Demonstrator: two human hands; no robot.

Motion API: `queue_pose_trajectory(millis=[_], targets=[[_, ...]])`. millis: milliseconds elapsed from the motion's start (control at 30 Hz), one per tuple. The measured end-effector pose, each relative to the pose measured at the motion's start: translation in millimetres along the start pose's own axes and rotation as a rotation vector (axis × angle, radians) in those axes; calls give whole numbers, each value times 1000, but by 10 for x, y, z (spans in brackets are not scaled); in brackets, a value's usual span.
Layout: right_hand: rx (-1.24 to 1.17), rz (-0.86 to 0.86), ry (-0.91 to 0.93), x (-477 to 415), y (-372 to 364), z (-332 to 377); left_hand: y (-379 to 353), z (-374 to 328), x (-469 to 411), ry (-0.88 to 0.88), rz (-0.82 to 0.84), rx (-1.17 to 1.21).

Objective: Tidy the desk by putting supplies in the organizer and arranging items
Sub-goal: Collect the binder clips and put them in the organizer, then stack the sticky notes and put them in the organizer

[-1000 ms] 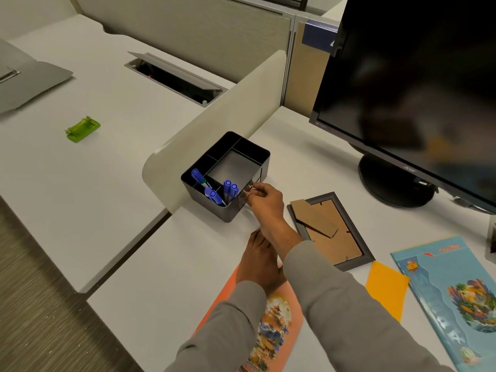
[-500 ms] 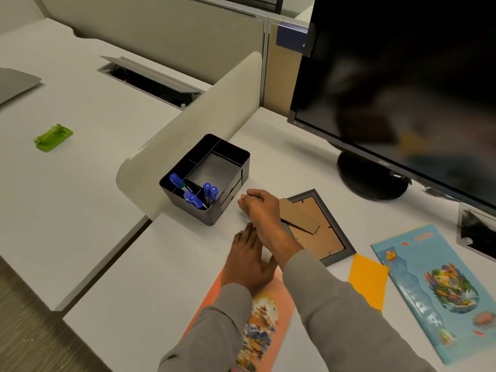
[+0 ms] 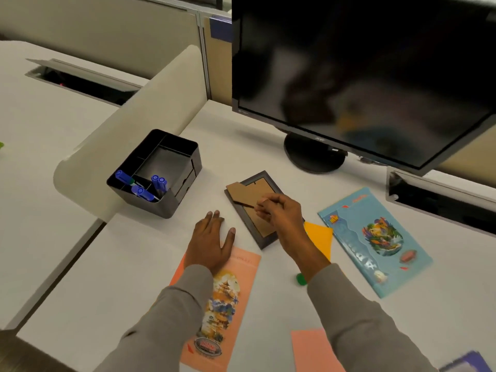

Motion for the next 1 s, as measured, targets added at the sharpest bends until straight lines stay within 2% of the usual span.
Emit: queue_pose_trajectory(millis=[267, 400, 533, 733, 800, 900, 1000], targets=[[63, -48, 62, 329, 997, -146, 101, -19, -90, 65, 54, 51], [151, -155, 76, 459, 1391, -271, 261, -184, -134, 88, -78, 62], [331, -302, 135, 511, 1650, -494, 273, -591, -92, -56, -177, 125], [513, -474, 240, 516, 1682, -619, -94, -1328, -85, -221, -34, 255], [524, -503, 199, 484, 1658, -634, -254, -1541, -90, -163, 30, 344], [525, -544, 132, 429, 1606, -648, -451, -1817, -119, 30, 125, 461], [507, -562, 80, 365, 1559, -658, -588, -1951, -172, 190, 162, 463]])
Point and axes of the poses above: each hand's wrist, its own x-axis away from the middle knuckle, its own y-axis out of the back of the hand, z = x × y, the point moved 1 cm from there along -x, towards the middle knuckle, and after that the axes turned 8 degrees about -y, right-handed, at the moved point
